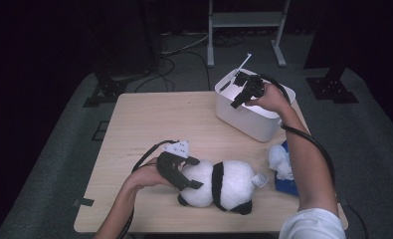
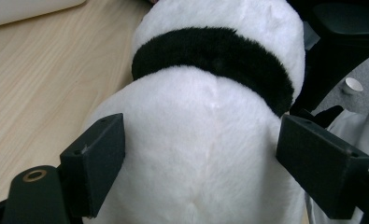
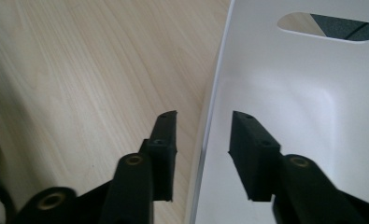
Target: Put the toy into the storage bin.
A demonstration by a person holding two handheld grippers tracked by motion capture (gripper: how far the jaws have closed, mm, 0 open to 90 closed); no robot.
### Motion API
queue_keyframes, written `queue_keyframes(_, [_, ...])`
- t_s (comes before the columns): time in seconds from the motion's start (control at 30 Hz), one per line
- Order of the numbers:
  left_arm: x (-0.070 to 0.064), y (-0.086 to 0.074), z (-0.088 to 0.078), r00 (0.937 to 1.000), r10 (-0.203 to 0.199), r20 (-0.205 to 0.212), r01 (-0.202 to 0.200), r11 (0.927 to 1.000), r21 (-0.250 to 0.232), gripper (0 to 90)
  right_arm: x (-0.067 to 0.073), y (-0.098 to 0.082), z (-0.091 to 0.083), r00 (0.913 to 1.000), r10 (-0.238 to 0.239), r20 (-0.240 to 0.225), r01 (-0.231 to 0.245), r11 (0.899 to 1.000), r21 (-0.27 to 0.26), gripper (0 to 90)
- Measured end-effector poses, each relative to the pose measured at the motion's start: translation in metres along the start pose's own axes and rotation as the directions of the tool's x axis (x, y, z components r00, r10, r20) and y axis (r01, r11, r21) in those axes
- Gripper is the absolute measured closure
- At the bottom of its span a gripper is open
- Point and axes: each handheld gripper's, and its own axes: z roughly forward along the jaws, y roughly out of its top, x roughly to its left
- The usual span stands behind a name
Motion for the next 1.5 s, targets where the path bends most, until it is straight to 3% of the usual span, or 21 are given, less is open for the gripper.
queue_keyframes(0.1, [-0.001,0.0,0.0,1.0,0.001,-0.001,-0.001,1.0,0.0,15.0,0.002,0.002,0.004,0.9998,-0.02,-0.008,0.02,1.0,0.007,71.7])
queue_keyframes(0.33, [-0.003,0.0,0.003,1.0,-0.001,-0.002,0.001,1.0,0.007,11.5,0.006,0.005,0.011,0.999,-0.044,-0.008,0.044,0.999,0.019,74.7])
queue_keyframes(0.67, [-0.004,0.001,0.003,1.0,-0.001,-0.006,0.001,0.9999,0.015,11.2,0.026,0.012,0.014,0.9899,-0.135,-0.043,0.136,0.991,0.016,80.0])
queue_keyframes(1.07, [-0.006,0.001,0.003,1.0,-0.003,-0.008,0.003,0.9998,0.018,11.1,0.055,0.017,0.015,0.9666,-0.237,-0.098,0.235,0.972,-0.03,82.5])
queue_keyframes(1.3, [-0.007,0.002,0.003,0.9999,-0.001,-0.012,0.001,0.9998,0.021,11.1,0.077,0.018,0.017,0.9485,-0.286,-0.136,0.28,0.958,-0.061,83.3])
queue_keyframes(1.5, [-0.009,0.002,0.003,0.9999,0.006,-0.013,-0.005,0.9996,0.026,11.0,0.097,0.022,0.018,0.9269,-0.338,-0.162,0.331,0.941,-0.071,83.5])
